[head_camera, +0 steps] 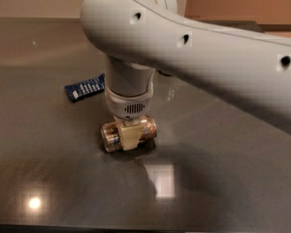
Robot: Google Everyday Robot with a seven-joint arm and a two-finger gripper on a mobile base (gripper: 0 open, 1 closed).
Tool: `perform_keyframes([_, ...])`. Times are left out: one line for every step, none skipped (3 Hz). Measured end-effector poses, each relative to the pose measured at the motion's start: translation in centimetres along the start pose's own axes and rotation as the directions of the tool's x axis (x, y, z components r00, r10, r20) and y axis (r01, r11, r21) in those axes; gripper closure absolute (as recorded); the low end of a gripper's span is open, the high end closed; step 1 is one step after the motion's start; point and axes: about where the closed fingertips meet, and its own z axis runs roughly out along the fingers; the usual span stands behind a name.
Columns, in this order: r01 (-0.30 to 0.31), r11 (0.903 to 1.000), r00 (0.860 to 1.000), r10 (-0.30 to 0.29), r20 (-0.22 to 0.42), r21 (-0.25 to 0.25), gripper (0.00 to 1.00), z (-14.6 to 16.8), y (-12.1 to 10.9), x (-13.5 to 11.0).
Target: Pick orange can
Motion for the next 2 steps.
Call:
perform_keyframes([0.000,1.0000,1.000,0.000,-0.003,-0.004,0.67,-0.2,0.0,-0.1])
perform_keyframes([-0.007,1.0000,1.000,0.007,-0.018,-0.006,0.91,-1.9,0.0,0.1])
